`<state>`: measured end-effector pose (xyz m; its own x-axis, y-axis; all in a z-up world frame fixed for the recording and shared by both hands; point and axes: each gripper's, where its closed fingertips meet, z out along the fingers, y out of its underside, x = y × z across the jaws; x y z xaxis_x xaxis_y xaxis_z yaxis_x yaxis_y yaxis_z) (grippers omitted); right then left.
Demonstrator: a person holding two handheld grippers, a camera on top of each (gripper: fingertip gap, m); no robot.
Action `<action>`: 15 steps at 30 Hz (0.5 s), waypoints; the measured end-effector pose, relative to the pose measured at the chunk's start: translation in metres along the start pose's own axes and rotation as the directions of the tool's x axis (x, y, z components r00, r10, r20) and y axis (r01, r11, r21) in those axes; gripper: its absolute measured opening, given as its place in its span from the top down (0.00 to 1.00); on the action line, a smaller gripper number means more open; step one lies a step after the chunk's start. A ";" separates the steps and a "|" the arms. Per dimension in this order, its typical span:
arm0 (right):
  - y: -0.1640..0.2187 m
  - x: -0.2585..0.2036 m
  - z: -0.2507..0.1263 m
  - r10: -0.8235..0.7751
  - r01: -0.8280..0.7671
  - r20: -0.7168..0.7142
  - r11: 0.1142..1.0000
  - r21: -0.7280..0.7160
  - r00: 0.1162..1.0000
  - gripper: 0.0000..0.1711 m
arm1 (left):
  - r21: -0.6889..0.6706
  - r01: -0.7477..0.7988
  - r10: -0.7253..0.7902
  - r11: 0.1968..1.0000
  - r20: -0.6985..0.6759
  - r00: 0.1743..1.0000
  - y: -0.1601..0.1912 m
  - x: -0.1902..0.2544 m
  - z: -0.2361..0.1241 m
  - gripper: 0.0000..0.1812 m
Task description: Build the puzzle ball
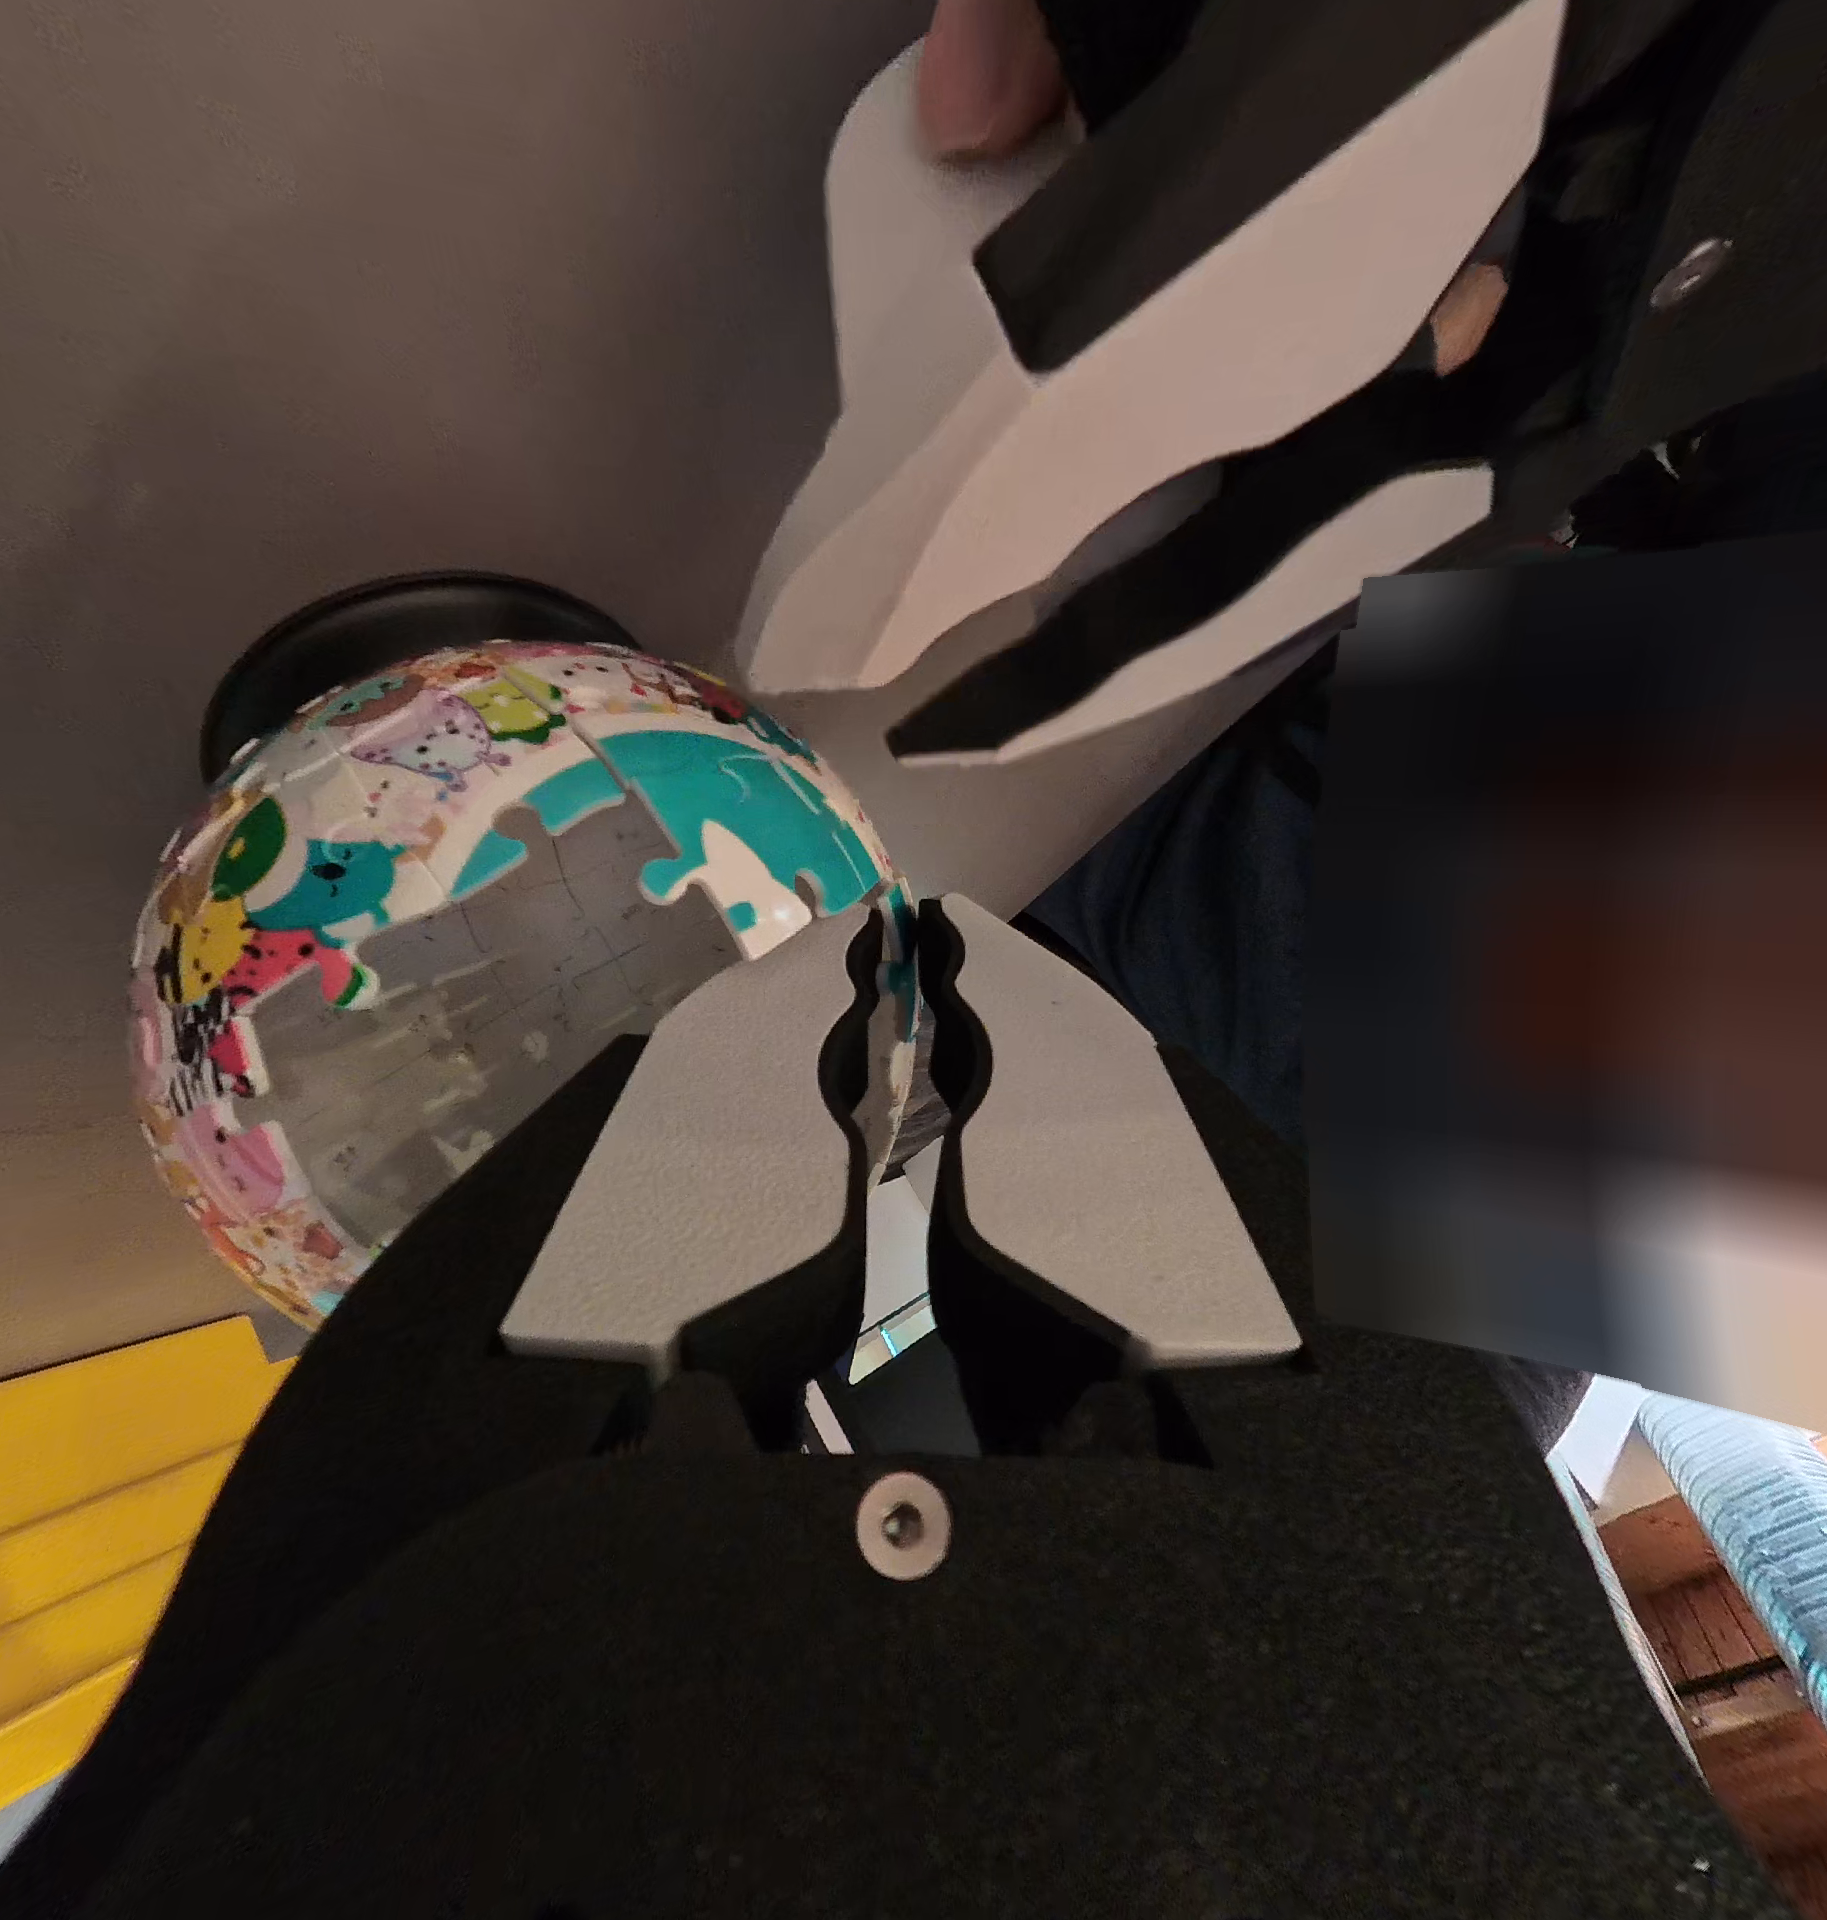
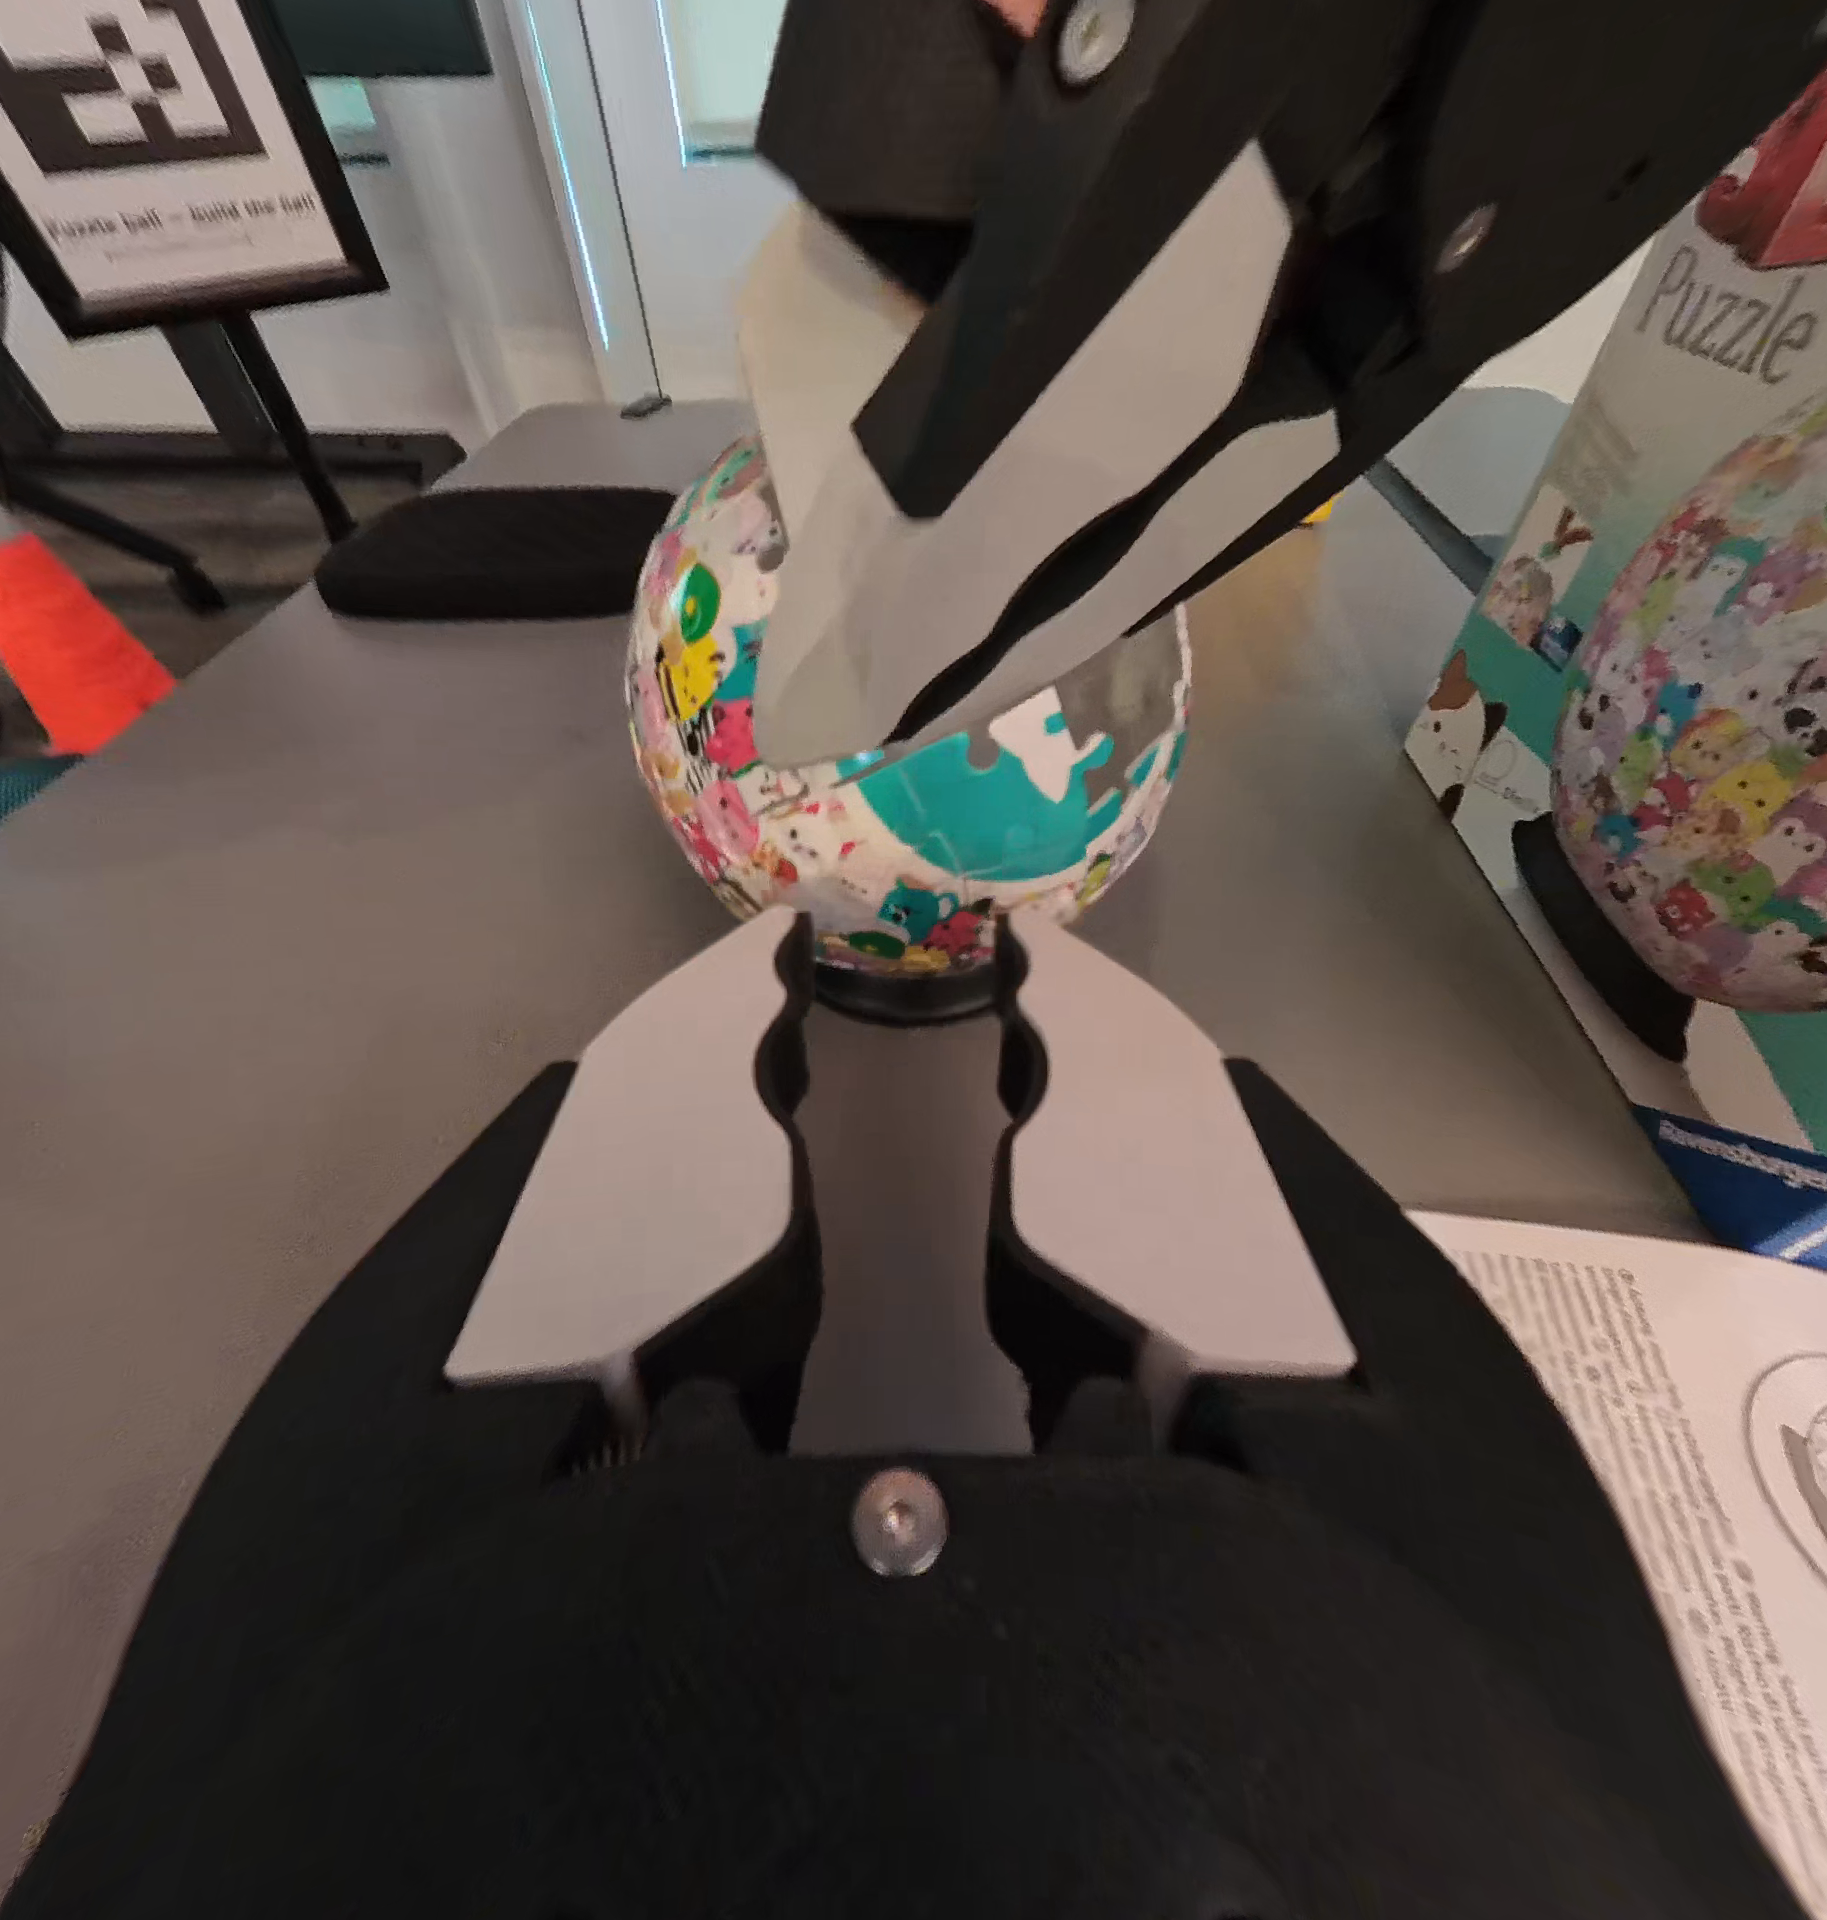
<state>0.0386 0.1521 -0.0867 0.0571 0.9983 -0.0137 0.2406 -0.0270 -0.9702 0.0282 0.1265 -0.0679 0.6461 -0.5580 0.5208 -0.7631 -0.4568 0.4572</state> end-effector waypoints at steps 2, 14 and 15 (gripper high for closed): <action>0.003 0.005 0.000 -0.028 0.027 -0.045 0.999 -0.018 0.999 0.83 | 0.001 0.002 -0.002 1.000 -0.002 1.000 0.000 0.000 0.000 0.97; -0.009 -0.020 0.003 -0.064 0.060 0.072 0.997 0.054 0.995 0.82 | 0.001 0.016 -0.016 1.000 -0.022 1.000 0.000 0.000 0.000 0.97; -0.012 -0.026 0.002 -0.090 0.084 0.089 0.994 0.069 0.992 0.82 | 0.001 0.017 -0.017 1.000 -0.024 1.000 0.000 0.000 0.000 0.97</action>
<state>0.0323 0.1268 -0.0750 -0.0513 0.9973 0.0526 0.1768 0.0610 -0.9824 0.0283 0.1263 -0.0677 0.6591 -0.5336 0.5299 -0.7520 -0.4668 0.4654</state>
